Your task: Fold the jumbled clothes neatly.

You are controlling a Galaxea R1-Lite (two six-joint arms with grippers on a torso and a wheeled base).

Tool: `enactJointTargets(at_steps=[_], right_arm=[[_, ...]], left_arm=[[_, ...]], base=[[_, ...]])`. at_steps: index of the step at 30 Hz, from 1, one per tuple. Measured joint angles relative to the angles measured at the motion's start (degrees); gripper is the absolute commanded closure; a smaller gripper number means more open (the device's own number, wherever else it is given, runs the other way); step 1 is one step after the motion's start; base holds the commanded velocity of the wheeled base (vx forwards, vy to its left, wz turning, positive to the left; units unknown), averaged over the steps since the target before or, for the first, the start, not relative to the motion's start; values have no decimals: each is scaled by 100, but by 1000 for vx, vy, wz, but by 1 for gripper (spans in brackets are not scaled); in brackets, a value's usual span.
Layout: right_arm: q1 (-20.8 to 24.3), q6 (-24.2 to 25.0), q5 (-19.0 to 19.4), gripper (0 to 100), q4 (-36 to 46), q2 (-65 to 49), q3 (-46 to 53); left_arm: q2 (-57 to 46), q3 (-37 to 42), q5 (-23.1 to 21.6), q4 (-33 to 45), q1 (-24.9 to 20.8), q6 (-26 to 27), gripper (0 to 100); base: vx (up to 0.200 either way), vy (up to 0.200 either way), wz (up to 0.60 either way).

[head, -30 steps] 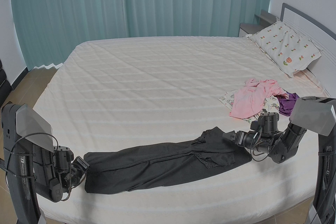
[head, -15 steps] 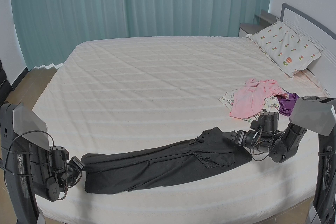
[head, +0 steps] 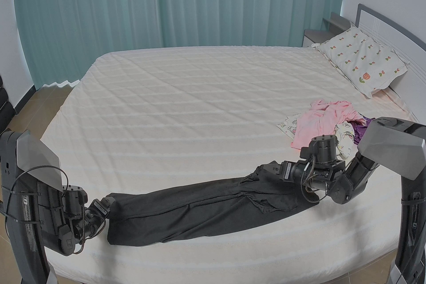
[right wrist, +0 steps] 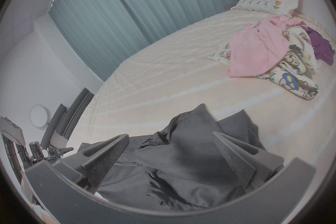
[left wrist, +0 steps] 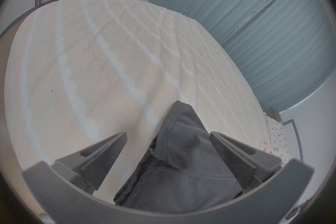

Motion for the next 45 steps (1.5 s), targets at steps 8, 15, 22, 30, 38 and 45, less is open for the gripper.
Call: enactJointTargets(at_steps=[8, 15, 22, 30, 38, 45], right_arm=[[497, -35, -266, 0, 1391, 271, -1368], [688, 88, -158, 0, 1725, 733, -1958], [720, 250, -46, 0, 2188, 923, -2078], [789, 605, 222, 0, 2200, 1058, -2408], [811, 1657, 274, 0, 1804, 1221, -3113], [762, 2048, 176, 0, 1415, 1486, -3619]], left_arm=[[2, 26, -83, 0, 5, -140, 0], [10, 48, -94, 0, -2, -178, 0], [10, 78, -93, 0, -2, -180, 0], [13, 85, -83, 0, -9, -182, 0], [18, 85, -74, 0, -9, -180, 0], [21, 85, -72, 0, -9, -180, 0]], base=[[0, 0, 0], [0, 0, 0], [0, 0, 0], [0, 0, 0], [0, 0, 0], [0, 0, 0]])
